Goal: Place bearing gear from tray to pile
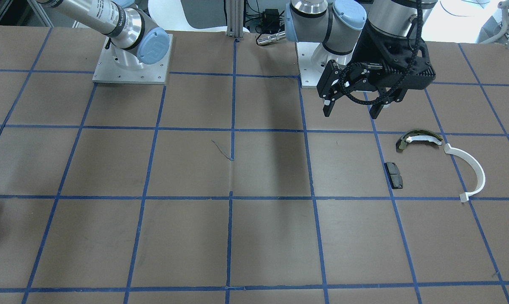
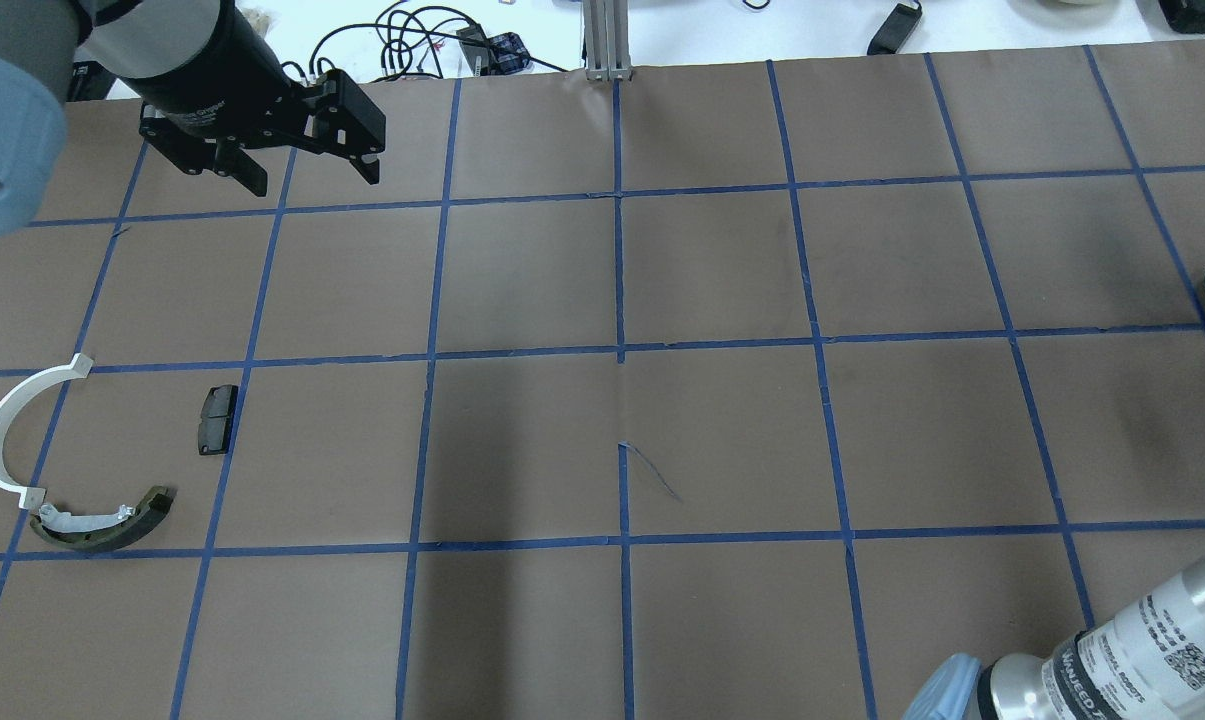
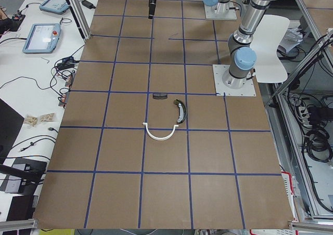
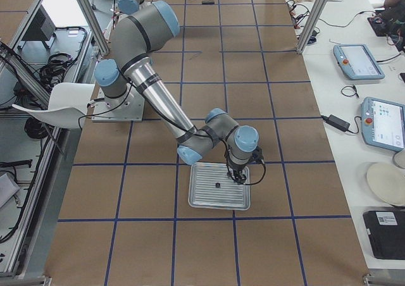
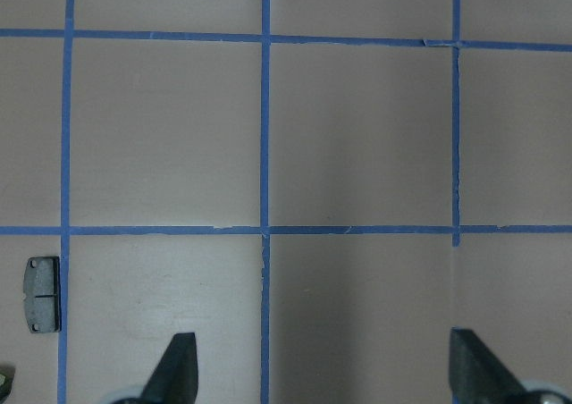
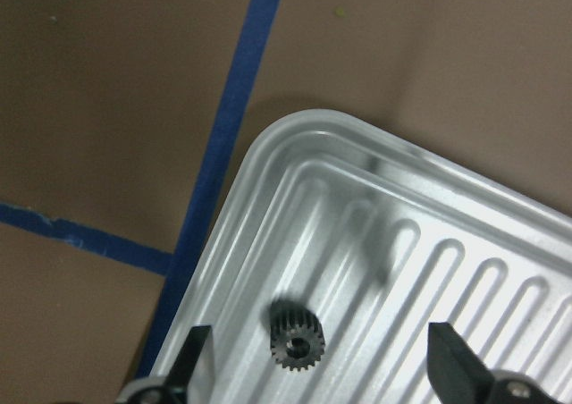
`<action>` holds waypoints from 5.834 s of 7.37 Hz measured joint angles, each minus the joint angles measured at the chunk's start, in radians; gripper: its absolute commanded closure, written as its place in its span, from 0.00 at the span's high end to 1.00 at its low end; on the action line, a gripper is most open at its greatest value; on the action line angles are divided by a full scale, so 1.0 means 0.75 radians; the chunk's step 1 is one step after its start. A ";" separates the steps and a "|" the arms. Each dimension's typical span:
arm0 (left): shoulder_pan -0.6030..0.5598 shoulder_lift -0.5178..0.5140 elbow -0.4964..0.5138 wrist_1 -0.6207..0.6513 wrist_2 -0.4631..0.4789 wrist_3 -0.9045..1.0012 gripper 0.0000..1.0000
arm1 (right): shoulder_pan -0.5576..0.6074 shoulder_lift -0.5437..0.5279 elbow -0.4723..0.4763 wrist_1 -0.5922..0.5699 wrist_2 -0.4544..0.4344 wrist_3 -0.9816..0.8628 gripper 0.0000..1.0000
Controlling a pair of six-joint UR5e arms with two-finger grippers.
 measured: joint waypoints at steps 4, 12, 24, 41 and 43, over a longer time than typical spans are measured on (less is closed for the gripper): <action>0.001 0.000 0.000 0.000 0.000 -0.001 1.00 | 0.000 0.022 0.004 -0.035 -0.022 -0.055 0.51; 0.004 0.000 0.000 0.000 -0.002 -0.001 1.00 | 0.017 -0.056 0.003 0.057 -0.092 -0.056 0.00; 0.004 0.000 0.002 0.002 -0.002 -0.001 1.00 | 1.330 -0.305 0.030 0.393 0.179 1.943 0.00; -0.043 -0.152 -0.054 0.003 -0.016 -0.104 1.00 | 1.123 -0.381 0.136 0.349 0.212 1.865 1.00; -0.179 -0.283 -0.146 0.141 -0.014 -0.249 1.00 | 0.904 -0.434 0.138 0.427 0.210 1.627 1.00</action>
